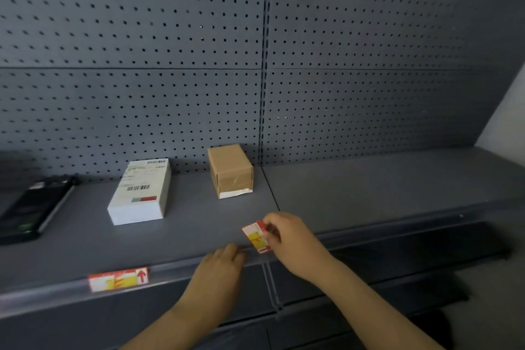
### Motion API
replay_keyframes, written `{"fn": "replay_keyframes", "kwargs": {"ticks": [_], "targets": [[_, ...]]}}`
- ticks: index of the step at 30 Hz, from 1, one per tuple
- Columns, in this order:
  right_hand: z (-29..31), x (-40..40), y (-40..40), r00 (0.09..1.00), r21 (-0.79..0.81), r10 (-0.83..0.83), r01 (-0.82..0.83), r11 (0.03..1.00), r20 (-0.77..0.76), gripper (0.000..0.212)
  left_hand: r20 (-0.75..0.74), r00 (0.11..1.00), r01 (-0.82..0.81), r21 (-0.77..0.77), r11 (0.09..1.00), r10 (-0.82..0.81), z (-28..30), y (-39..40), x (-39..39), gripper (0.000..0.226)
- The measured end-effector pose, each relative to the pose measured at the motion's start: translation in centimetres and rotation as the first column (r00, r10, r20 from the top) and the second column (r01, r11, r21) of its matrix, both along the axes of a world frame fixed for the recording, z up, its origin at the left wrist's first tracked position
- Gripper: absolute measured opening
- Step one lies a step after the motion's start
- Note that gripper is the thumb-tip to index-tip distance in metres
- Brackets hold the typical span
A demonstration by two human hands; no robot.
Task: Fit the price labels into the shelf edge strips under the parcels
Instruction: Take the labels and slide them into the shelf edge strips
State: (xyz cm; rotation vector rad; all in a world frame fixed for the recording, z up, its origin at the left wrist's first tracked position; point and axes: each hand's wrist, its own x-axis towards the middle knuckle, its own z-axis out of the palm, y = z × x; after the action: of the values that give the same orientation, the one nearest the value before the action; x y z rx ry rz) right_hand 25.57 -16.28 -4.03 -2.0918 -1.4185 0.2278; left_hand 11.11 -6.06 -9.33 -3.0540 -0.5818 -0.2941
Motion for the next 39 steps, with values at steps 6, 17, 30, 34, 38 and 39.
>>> {"fn": "replay_keyframes", "kwargs": {"ticks": [6, 17, 30, 34, 38, 39], "targets": [[-0.6, 0.3, 0.5, 0.997, 0.033, 0.052, -0.053, 0.998, 0.049, 0.004, -0.014, 0.997, -0.071, -0.032, 0.997, 0.071, 0.3, -0.3, 0.1, 0.051], [-1.7, 0.3, 1.5, 0.996, 0.097, 0.045, -0.052, 0.994, 0.076, 0.005, 0.100, 0.995, -0.006, -0.233, 0.973, 0.030, 1.2, -0.2, 0.1, 0.050], [-1.9, -0.1, 2.2, 0.967, -0.050, 0.122, -0.113, 0.992, 0.225, 0.016, 0.109, 0.992, 0.091, -0.256, 0.963, -0.064, 1.4, 0.3, -0.5, 0.053], [-1.7, 0.1, 1.4, 0.981, -0.012, 0.083, -0.082, 0.997, 0.173, 0.032, 0.224, 0.974, 0.081, -0.175, 0.981, -0.040, 2.9, 0.9, -0.7, 0.031], [-1.8, 0.3, 0.4, 0.984, 0.053, -0.054, 0.046, 0.998, 0.168, 0.021, 0.324, 0.946, 0.042, -0.107, 0.993, -0.006, 5.1, 1.7, 0.0, 0.031], [-1.9, 0.3, 0.3, 0.983, 0.053, -0.067, 0.058, 0.997, 0.173, 0.015, 0.324, 0.946, 0.025, -0.102, 0.995, 0.009, 5.4, 1.9, 0.4, 0.037]]}}
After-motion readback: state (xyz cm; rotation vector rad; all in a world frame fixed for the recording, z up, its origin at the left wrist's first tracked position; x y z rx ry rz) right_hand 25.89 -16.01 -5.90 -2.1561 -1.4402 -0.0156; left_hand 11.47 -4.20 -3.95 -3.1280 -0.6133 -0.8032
